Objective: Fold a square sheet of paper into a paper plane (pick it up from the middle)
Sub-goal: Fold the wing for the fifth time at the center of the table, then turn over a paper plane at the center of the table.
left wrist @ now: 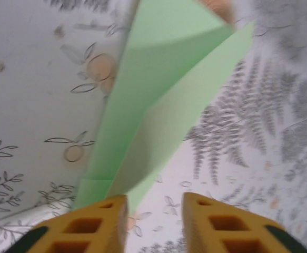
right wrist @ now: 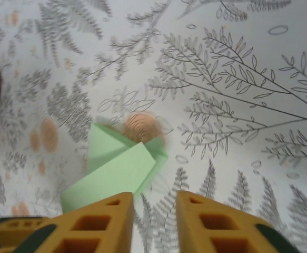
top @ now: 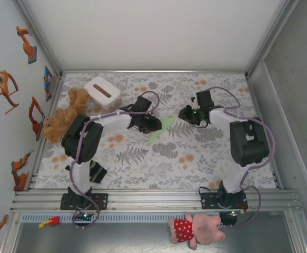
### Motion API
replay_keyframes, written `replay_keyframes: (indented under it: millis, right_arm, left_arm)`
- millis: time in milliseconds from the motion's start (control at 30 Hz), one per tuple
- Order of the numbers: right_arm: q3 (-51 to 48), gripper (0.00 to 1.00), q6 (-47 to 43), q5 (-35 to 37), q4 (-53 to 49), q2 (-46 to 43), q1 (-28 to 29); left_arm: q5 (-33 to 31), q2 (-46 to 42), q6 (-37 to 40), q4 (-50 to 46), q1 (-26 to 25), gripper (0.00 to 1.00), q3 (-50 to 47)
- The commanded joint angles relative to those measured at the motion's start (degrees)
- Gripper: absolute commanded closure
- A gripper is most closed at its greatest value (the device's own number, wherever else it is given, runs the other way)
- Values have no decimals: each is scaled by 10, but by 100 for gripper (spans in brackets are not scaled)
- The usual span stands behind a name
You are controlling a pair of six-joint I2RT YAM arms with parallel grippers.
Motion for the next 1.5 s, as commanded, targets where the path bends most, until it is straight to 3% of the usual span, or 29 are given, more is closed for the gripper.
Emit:
replay_keyframes:
  millis: [0, 267, 567, 700, 933, 1133, 1467]
  right_arm:
    - [-30, 67, -8, 33, -24, -47, 11]
    - [-49, 60, 38, 59, -21, -85, 71]
    - [24, 42, 132, 171, -71, -31, 191]
    - [53, 36, 169, 212, -84, 5, 219]
    - [125, 36, 215, 226, -130, 75, 236]
    - [142, 41, 228, 281, -175, 84, 240]
    - [134, 57, 248, 288, -191, 70, 241]
  left_arm:
    - [-1, -70, -25, 33, 2, 55, -23]
    - [-121, -160, -17, -56, 28, 27, -72]
    - [-219, -249, 38, -131, 62, 1, -126]
    - [-225, -266, 48, -134, 65, 4, -141]
    - [-265, -300, 32, -69, 71, 4, -203]
    - [-264, -310, 47, -30, 74, 4, -224]
    - [-238, -267, 46, -19, 75, 4, -200]
